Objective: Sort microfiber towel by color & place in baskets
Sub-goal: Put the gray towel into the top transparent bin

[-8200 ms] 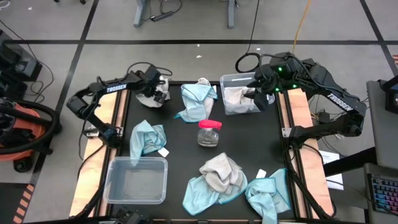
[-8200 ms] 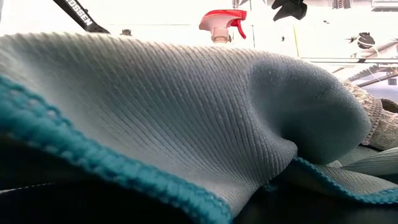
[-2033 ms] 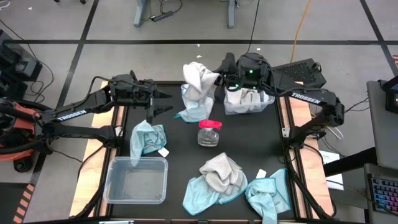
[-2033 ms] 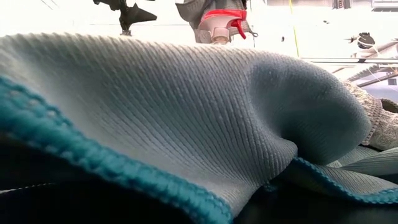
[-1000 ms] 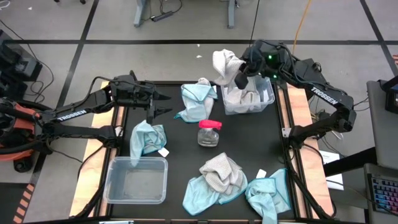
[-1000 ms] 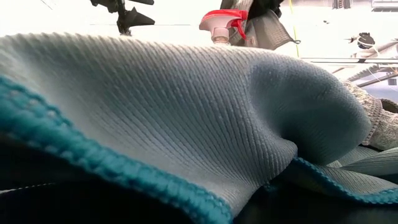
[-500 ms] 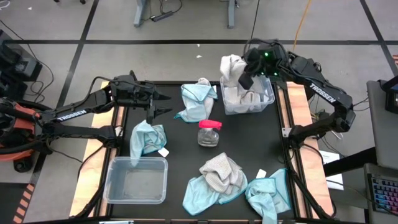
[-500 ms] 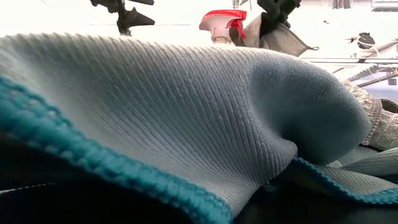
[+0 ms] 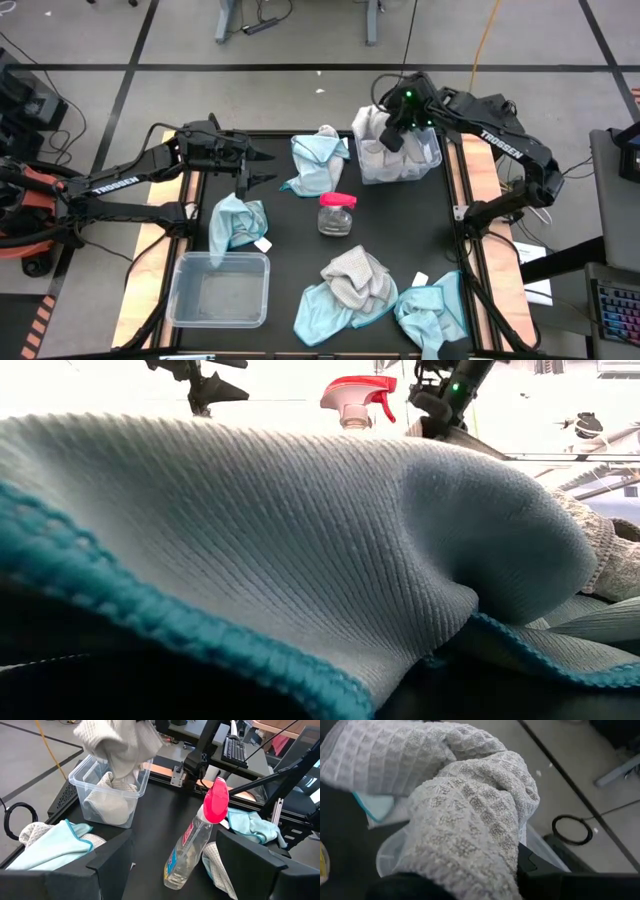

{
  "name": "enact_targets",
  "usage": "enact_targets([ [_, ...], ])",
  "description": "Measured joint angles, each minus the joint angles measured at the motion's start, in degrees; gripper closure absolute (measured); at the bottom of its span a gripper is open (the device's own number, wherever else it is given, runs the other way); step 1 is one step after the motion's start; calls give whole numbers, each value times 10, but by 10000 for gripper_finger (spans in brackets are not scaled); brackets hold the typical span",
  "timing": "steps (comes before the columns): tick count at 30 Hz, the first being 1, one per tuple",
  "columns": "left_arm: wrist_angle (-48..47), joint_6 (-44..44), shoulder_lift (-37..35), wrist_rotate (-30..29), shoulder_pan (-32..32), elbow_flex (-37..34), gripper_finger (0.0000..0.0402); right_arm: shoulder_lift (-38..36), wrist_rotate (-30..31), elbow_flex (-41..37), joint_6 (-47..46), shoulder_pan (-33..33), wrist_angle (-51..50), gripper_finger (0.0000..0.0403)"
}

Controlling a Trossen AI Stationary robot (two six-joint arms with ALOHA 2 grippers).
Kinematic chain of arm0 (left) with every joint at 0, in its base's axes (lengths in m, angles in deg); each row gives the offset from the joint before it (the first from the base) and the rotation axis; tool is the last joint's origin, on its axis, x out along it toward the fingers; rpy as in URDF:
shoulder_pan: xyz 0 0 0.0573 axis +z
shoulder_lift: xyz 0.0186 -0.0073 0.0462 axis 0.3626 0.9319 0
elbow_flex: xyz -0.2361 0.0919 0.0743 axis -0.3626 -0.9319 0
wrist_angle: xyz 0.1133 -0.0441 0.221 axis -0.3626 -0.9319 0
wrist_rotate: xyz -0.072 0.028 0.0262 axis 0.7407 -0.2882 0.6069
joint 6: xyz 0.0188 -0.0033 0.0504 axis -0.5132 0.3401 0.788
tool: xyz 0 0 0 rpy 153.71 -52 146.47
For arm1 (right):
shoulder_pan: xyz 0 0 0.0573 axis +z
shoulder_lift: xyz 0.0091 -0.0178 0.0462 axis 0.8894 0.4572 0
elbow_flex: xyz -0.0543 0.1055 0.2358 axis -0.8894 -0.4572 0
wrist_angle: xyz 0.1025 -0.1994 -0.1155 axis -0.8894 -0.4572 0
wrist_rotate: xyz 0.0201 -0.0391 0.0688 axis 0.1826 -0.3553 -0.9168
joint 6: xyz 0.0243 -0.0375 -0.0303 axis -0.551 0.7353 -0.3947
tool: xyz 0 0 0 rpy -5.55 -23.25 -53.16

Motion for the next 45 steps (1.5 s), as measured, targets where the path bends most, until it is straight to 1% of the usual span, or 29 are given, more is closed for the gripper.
enact_targets([
  [9,-1,0,0,0,0,0,114,0,-2,-80,-11,-16,3,399],
  [17,-1,0,0,0,0,0,114,0,-4,-153,-50,-28,17,399],
  [20,-1,-3,0,0,0,0,114,0,-6,-173,-71,-34,26,398],
  [22,-1,-11,0,0,0,0,114,0,-18,-183,-87,-38,33,398],
  [27,-1,-14,0,-2,0,0,114,0,-21,-190,-127,-40,53,393],
  [29,-1,-14,0,-2,0,0,114,0,-21,-190,-138,-40,58,380],
  [31,-1,-15,0,-2,0,0,114,0,-22,-190,-147,-40,65,355],
  [35,-1,-15,0,-3,0,0,114,0,-49,-190,-159,-40,71,284],
  [38,-1,-21,0,-3,0,0,114,0,-63,-187,-170,-40,65,229],
  [40,-1,-28,0,-4,0,0,114,0,-66,-177,-173,-39,61,199],
  [42,-1,-29,0,-5,0,0,114,0,-66,-160,-174,-39,44,176],
  [45,-1,-29,0,-5,0,0,114,0,-64,-128,-171,-39,18,160],
])
